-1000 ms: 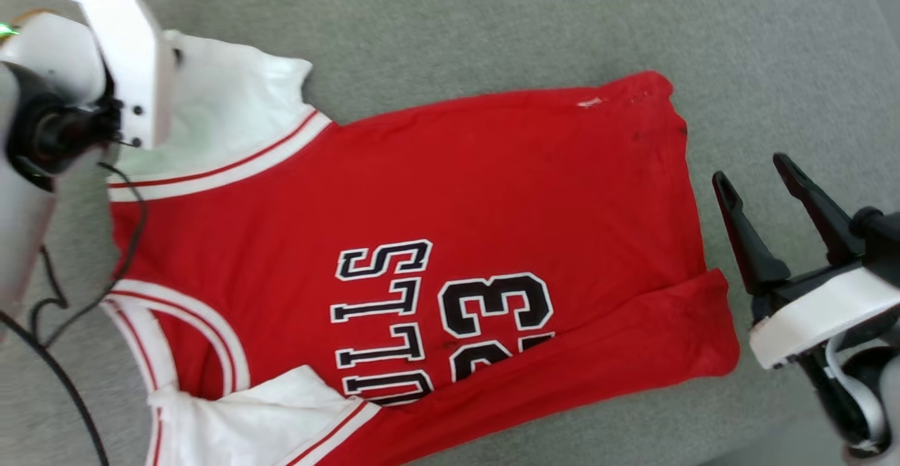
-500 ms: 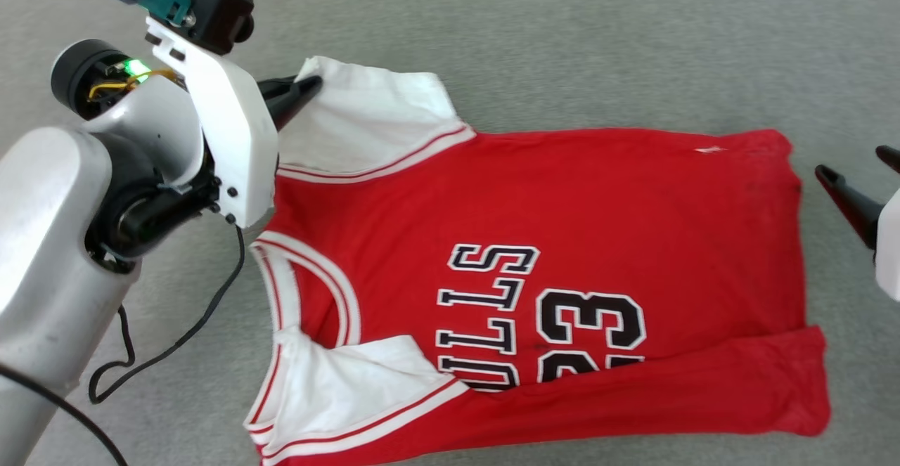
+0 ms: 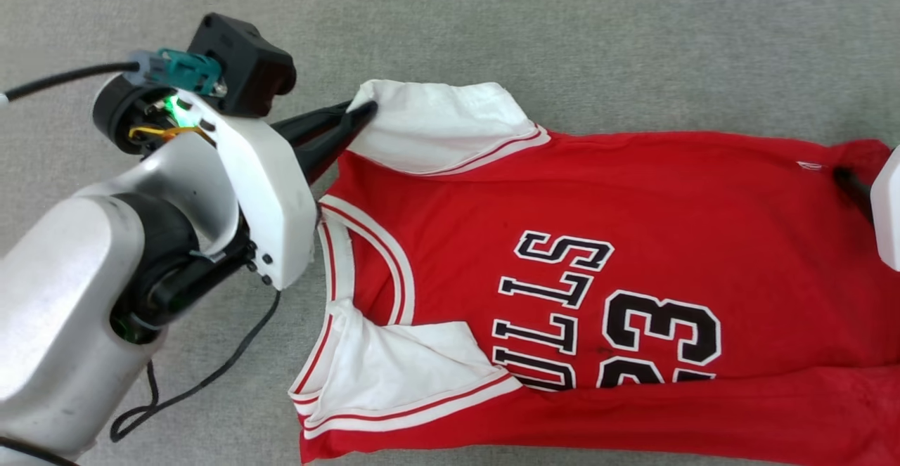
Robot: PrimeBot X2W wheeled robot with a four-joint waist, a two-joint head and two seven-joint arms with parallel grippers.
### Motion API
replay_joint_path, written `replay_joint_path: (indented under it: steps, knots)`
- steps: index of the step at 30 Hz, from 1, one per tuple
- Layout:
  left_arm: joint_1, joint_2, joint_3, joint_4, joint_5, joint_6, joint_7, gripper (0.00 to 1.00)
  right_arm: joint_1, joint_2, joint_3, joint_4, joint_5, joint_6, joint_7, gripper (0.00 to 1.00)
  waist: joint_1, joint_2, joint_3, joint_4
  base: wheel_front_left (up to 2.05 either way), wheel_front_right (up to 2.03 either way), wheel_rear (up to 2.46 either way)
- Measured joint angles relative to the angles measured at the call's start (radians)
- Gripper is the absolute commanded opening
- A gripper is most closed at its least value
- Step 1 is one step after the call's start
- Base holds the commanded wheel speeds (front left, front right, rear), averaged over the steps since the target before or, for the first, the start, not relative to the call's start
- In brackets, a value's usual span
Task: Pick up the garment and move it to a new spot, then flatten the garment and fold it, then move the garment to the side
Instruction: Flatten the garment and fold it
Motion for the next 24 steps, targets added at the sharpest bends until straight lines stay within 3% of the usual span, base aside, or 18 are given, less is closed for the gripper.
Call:
replay_joint_path:
  steps: [5,6,8,14,24]
  knots:
    - [0.002,-0.021,-0.018,-0.011,0.003,-0.001,-0.013,0.00,-0.034,-0.022,0.036,0.049,-0.007,0.000,-0.004,1.00,0.0000,0.0000,0.024,0.027,0.00,0.00,0.00]
    - [0.002,-0.022,-0.019,-0.009,0.007,-0.001,-0.018,0.00,-0.038,-0.026,0.044,0.055,-0.007,0.000,-0.004,0.82,-0.0001,0.0000,0.027,0.030,0.00,0.00,0.00]
    - [0.002,-0.023,-0.023,0.004,0.015,-0.002,-0.025,0.00,-0.047,-0.030,0.057,0.063,-0.005,0.000,-0.007,0.01,-0.0001,0.0000,0.030,0.035,0.00,0.00,0.00]
    - [0.020,-0.026,-0.027,0.042,0.022,-0.006,-0.056,0.00,-0.050,-0.016,0.077,0.098,0.011,0.001,-0.065,0.00,0.0000,0.0000,0.004,0.028,0.00,0.00,0.00]
    - [0.205,0.010,0.003,0.079,0.010,0.052,-0.167,0.00,0.051,0.020,0.027,0.079,0.055,0.000,-0.227,0.00,0.0000,0.0000,-0.150,-0.017,0.00,0.00,0.00]
